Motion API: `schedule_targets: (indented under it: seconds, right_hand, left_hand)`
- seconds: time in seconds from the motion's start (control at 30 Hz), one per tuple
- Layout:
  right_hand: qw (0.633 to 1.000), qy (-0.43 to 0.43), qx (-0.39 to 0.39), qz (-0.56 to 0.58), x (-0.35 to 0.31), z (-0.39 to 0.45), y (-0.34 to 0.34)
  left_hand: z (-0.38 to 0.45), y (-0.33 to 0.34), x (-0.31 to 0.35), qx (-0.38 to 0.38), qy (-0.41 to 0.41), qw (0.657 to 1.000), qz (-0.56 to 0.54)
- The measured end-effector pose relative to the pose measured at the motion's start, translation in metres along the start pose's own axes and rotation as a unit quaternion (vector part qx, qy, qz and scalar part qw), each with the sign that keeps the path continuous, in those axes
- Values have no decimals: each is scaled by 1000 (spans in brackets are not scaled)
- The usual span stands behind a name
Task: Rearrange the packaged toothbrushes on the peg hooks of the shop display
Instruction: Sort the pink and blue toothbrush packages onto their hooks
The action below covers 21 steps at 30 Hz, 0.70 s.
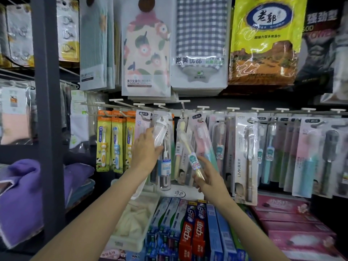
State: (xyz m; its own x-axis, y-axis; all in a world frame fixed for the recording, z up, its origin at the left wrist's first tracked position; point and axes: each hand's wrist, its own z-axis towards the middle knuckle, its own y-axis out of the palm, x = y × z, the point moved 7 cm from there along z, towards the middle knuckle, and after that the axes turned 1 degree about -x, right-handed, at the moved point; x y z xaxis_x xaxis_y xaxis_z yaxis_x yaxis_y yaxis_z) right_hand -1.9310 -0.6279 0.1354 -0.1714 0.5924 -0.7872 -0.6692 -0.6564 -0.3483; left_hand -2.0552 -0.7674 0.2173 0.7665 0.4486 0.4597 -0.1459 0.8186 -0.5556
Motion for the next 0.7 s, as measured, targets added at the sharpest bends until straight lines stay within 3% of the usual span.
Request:
schedule_targets:
  seconds: [0.23, 0.47, 0.7]
  right_hand:
    - [998, -32, 20, -40, -31, 13, -10]
    - [999, -19, 10, 45, -29, 8, -2]
    - [995, -52, 56, 67, -32, -2, 22]
  left_hand:
    - [-1, -3, 0, -4, -9, 1000, 10]
    - [1, -5, -2, -5, -8, 999, 32]
    - [0, -7, -3, -9, -13, 998, 62]
